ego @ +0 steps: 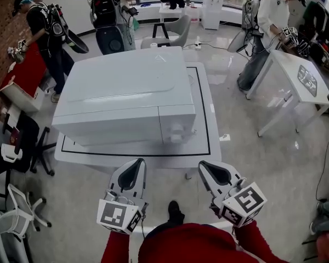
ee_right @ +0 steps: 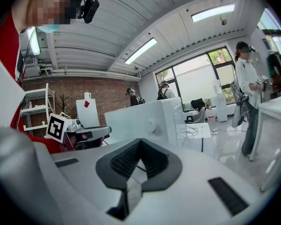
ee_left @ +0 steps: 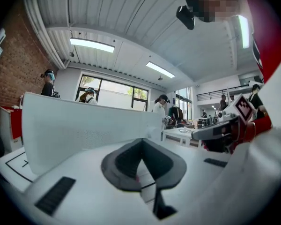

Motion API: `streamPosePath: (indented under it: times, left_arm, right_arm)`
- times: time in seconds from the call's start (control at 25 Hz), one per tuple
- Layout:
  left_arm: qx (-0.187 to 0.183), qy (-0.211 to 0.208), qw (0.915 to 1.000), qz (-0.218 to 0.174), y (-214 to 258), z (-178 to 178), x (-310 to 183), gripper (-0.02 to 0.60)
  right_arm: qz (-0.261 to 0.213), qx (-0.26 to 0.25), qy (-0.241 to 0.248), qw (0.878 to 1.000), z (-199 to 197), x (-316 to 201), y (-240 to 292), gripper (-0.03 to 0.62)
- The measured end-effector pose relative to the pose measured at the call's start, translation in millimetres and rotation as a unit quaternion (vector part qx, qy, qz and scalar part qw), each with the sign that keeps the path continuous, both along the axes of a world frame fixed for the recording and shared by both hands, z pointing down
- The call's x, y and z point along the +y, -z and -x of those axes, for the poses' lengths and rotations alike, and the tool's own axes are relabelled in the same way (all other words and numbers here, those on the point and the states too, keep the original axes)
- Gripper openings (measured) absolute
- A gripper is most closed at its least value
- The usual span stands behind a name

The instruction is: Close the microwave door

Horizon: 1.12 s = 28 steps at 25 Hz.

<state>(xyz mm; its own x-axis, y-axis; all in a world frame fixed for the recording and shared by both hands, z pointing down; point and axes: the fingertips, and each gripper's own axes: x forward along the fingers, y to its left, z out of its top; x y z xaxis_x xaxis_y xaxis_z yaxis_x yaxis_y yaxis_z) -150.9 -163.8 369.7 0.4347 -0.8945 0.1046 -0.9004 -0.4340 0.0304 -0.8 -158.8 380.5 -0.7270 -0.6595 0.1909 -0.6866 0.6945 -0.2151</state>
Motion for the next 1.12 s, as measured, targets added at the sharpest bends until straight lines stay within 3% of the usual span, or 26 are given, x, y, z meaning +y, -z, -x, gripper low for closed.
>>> streamPosePath:
  times: [0.56,1.12]
  left_arm:
    - [-0.024,0.047,0.9986,0.0,5,13,55,0.012]
    - [-0.009,0.042,0.9991,-0.005,5,8,59,0.012]
  right_arm:
    - [-0.025,-0.008,0.015,1.0,-6,16,7,0.012]
    - [-0.062,-0.004,0.014,0.998,-15,23,14,0.012]
